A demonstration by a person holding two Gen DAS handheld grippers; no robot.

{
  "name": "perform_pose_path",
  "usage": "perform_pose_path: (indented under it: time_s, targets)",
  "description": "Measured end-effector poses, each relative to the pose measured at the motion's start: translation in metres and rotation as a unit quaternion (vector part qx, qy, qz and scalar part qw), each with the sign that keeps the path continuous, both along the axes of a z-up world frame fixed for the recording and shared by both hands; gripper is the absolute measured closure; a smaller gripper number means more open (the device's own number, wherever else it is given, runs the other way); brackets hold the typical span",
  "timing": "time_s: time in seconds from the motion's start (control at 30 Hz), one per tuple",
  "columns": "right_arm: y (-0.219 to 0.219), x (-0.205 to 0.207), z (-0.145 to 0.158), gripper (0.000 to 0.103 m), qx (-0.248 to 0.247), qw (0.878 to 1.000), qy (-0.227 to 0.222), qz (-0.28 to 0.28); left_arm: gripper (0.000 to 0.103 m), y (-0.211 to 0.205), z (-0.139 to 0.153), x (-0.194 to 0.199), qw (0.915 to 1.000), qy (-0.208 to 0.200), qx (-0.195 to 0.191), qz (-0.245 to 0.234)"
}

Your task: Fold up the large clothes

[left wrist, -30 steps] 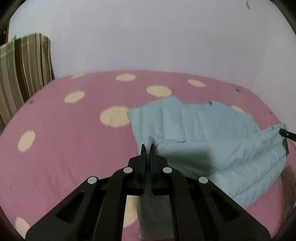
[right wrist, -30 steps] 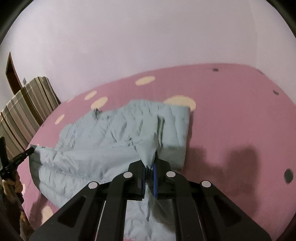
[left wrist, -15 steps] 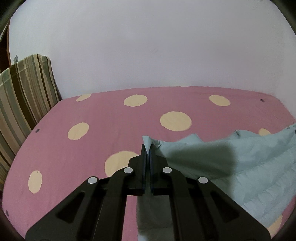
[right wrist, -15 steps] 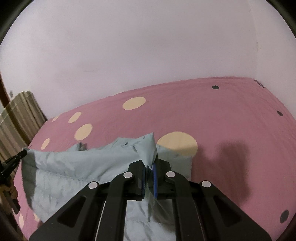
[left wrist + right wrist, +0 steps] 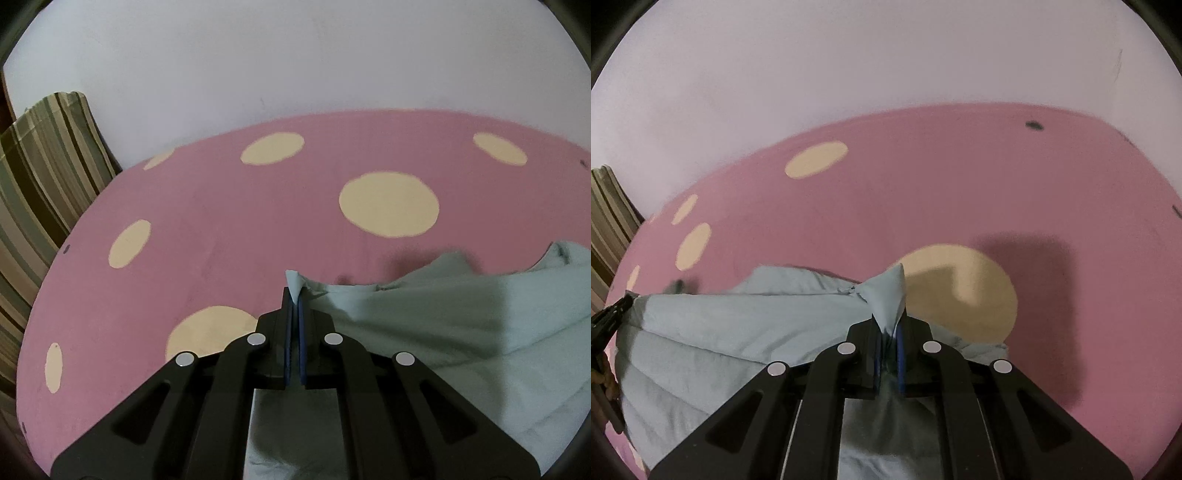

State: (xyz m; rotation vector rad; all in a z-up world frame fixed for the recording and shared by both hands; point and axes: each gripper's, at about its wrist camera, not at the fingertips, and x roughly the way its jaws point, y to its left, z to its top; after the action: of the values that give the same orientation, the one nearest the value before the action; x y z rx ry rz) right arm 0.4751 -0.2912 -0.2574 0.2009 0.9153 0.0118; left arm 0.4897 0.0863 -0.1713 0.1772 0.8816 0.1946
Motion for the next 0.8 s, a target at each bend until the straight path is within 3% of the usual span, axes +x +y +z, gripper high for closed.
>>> perform_pose_path:
  time_s: [0.2,0.33,0.67,0.77,0.8]
  targets:
    - [-0.002,0.009,-0.034,0.097,0.005,1.000,0.030,-0.007,0.100,-0.003,-0.035,0.004,0.9998,0.018,0.012,0.002]
    - [0.002,0.009,-0.040,0.097,-0.005,1.000,0.019,-0.008,0.101,0.007,-0.052,0.007,0.9995,0.019,-0.006,0.024]
    - [0.007,0.006,-0.040,0.093,-0.025,1.000,-0.009,-0.015,0.101,0.002,-0.053,0.008,0.9993,0.009,0.016,0.033]
    - [0.002,0.007,-0.032,0.086,-0.013,1.000,-0.002,-0.010,0.087,0.006,-0.039,0.001,0.9991,0.011,0.010,0.040]
    - [0.001,0.006,-0.027,0.081,-0.013,1.000,0.003,-0.010,0.077,0.008,-0.035,-0.002,0.9989,0.010,0.007,0.045]
